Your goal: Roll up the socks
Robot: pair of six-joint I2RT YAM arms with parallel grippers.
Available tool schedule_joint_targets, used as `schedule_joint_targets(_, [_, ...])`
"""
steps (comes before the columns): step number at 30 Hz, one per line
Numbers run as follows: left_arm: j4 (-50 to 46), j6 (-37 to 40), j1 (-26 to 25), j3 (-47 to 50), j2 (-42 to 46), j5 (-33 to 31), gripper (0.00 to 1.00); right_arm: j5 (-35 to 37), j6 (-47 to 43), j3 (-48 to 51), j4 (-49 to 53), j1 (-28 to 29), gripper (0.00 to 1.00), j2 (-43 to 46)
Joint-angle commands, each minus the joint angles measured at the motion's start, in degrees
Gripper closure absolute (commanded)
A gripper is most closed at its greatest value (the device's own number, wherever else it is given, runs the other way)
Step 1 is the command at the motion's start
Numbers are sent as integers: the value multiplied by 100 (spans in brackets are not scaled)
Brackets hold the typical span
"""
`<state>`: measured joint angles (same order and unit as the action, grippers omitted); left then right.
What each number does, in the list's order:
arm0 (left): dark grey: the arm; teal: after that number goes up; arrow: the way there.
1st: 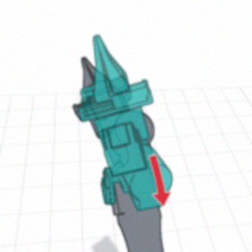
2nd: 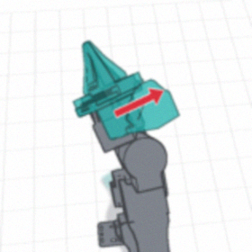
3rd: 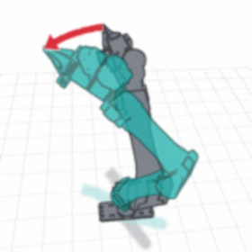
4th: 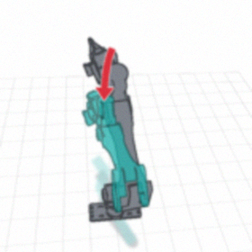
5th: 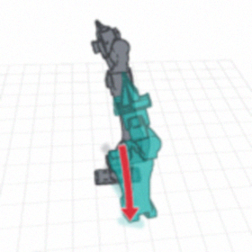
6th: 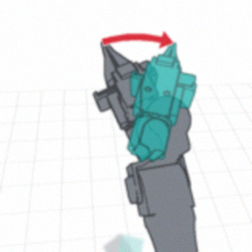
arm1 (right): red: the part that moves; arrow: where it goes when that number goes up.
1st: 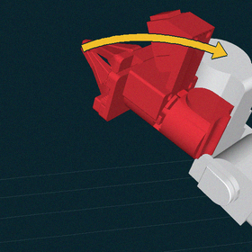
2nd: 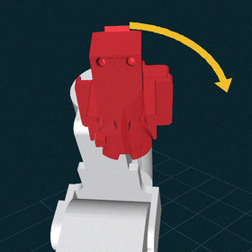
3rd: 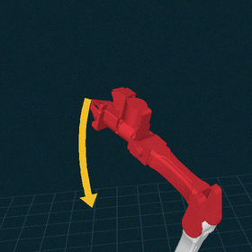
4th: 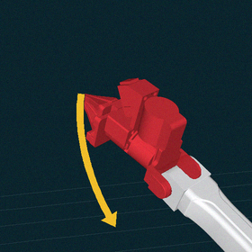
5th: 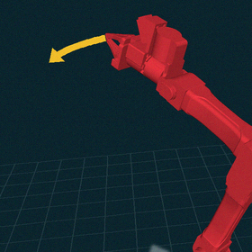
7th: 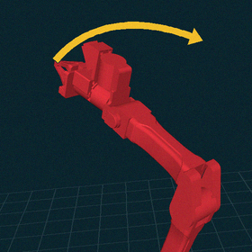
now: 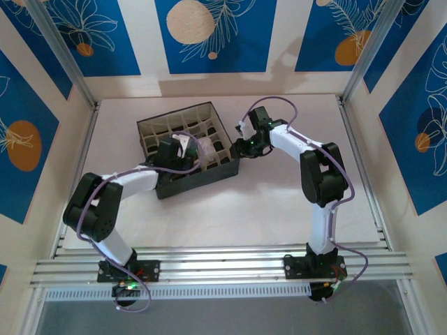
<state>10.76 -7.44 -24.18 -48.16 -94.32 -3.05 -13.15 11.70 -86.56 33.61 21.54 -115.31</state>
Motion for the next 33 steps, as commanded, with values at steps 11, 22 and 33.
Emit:
schedule_joint_targets(11, [-291, 538, -12, 10, 841, 320, 0, 58, 33, -3, 260, -43, 60, 94])
schedule_joint_targets(22, [-1003, 718, 288, -470, 1644, 472, 0, -36, -113, -683, 445, -30, 49, 312])
schedule_joint_targets(33, [-1813, 823, 1508, -100, 3097, 437, 0, 546, -27, 143, -280, -266, 23, 1712])
